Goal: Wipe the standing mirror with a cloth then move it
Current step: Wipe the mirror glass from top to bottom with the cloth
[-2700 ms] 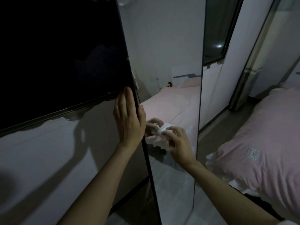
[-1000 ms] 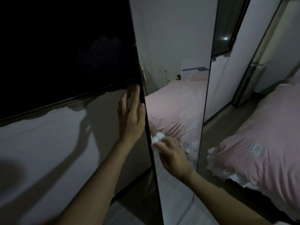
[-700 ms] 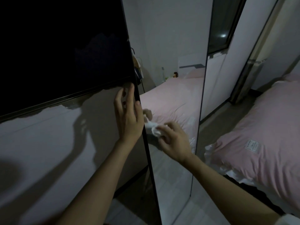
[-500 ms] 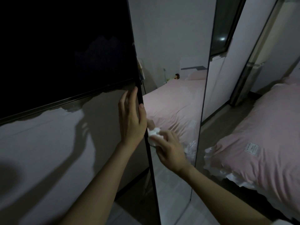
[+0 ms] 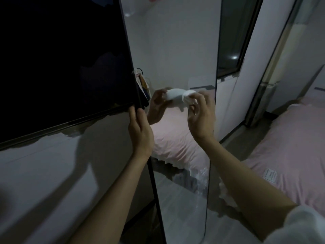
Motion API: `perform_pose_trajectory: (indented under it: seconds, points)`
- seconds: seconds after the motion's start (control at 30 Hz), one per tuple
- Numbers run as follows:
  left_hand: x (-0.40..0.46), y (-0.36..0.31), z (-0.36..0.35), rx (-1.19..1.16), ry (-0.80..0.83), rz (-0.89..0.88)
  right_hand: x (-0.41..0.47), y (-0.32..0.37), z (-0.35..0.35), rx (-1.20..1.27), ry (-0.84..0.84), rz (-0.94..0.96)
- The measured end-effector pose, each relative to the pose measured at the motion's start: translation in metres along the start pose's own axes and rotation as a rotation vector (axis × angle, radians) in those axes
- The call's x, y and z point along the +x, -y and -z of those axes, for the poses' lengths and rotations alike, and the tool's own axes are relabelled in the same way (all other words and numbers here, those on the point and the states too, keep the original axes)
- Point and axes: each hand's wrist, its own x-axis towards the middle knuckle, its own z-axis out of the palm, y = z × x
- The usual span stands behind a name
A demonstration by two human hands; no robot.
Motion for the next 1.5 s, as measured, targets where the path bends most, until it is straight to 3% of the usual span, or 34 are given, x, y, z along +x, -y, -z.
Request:
perform_pose_trajectory:
  seconds: [0.1, 0.33, 0.43, 0.53, 0.6, 0.9, 0.97, 1.1, 1.2, 1.3, 1.43, 1.5]
  points:
    - [-0.003, 0.002, -0.004, 0.027, -0.046, -0.019, -0.011, -0.013, -0.010, -0.039, 0.084, 0.001]
    - [-0.001, 0.011, -0.005, 0.134, -0.178, -0.187, -0.065, -0.058, -0.006, -0.307, 0.486, -0.365]
    - [-0.003, 0.012, -0.006, 0.175, -0.181, -0.218, -0.044, -0.050, 0.001, -0.325, 0.300, -0.339]
    - [-0.004, 0.015, -0.008, 0.223, -0.167, -0.184, -0.016, -0.040, 0.000, -0.182, 0.062, -0.145]
    - [-0.006, 0.016, -0.008, 0.234, -0.163, -0.176, -0.010, -0.038, -0.005, -0.152, 0.054, -0.051]
    - [-0.006, 0.012, -0.003, 0.223, -0.166, -0.221, -0.089, -0.091, -0.016, -0.173, 0.524, -0.467]
    - [-0.007, 0.014, -0.004, 0.219, -0.167, -0.223, -0.083, -0.090, -0.013, -0.183, 0.415, -0.485]
    - [-0.008, 0.019, -0.011, 0.197, -0.144, -0.214, -0.042, -0.076, -0.010, -0.076, 0.082, -0.332]
    - [-0.008, 0.019, -0.014, 0.194, -0.144, -0.231, -0.013, -0.067, -0.012, 0.005, -0.025, -0.213]
    - [-0.005, 0.021, -0.013, 0.193, -0.169, -0.214, -0.024, -0.072, -0.019, 0.001, 0.092, -0.187]
    - [-0.003, 0.020, -0.008, 0.202, -0.199, -0.229, -0.080, -0.105, -0.020, -0.091, 0.402, -0.459]
    - [-0.004, 0.020, -0.006, 0.216, -0.204, -0.228, -0.095, -0.114, -0.015, -0.183, 0.465, -0.572]
